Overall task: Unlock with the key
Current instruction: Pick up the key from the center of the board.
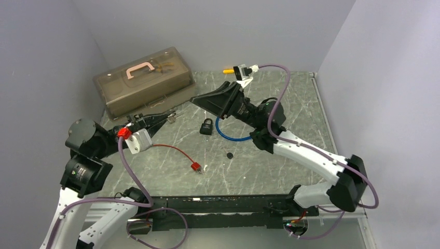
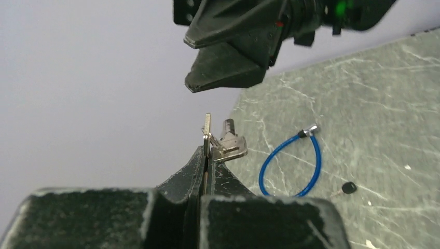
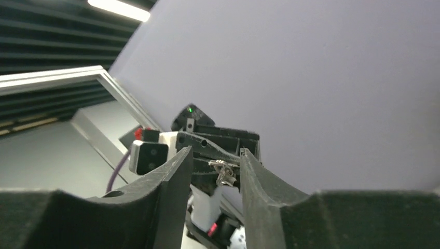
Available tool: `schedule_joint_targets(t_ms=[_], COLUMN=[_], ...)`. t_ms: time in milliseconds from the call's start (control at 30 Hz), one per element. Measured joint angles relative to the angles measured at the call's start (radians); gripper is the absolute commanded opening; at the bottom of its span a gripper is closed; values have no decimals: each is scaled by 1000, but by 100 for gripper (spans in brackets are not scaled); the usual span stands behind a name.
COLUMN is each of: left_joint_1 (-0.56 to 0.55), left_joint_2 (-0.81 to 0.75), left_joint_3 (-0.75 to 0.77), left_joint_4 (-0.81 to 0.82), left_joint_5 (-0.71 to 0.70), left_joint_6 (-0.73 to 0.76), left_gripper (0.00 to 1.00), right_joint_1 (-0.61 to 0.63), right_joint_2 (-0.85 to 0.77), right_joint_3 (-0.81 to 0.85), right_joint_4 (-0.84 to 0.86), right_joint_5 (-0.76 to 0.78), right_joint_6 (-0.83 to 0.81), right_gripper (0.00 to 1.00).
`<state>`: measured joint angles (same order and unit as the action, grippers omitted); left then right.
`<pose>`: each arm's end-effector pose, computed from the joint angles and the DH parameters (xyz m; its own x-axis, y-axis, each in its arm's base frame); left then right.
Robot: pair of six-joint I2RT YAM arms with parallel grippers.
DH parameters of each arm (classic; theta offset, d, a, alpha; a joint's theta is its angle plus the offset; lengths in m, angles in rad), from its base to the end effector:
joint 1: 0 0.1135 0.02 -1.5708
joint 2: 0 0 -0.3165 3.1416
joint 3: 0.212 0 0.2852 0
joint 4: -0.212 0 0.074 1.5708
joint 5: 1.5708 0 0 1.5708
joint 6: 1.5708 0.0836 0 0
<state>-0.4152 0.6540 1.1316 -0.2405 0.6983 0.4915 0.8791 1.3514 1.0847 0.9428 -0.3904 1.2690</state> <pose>0.0909 -0.0988 0.5199 0.6052 0.1283 -0.7857 0.6751 0.4404 0.5919 0.2012 0.2929 0.5015 -0.7422 0.4882 -0.4592 -0.6491 -0.3528 0.6740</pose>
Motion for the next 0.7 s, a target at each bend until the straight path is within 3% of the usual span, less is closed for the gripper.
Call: schedule_joint_targets(t_ms=[133,300,400,567,700], left_joint_1=[0,-9,-42,-266,-322], left_joint_2=[80,275,381,529,581], left_joint_3=[157,388,488,513,509], left_joint_4=[-282,-700,-910,-1168,-1252], left_joint_5=[72,131,115,-178,-320], left_joint_6=[153,343,418,410,393], left_gripper=[0,0,0,0,0], right_joint_1=[-15,-17,-16,6,10], right_joint_2=[-77,-105,-138,-188,-221], right_joint_3=[50,274,328,315,205], right_joint_4=[-236,-713,-887,-1108,-1153], right_joint_5=[-41,-50,-57,-33,-36], right_joint_6=[-137,-504,-686,-930,-993], right_gripper=[46,51,54,58,59])
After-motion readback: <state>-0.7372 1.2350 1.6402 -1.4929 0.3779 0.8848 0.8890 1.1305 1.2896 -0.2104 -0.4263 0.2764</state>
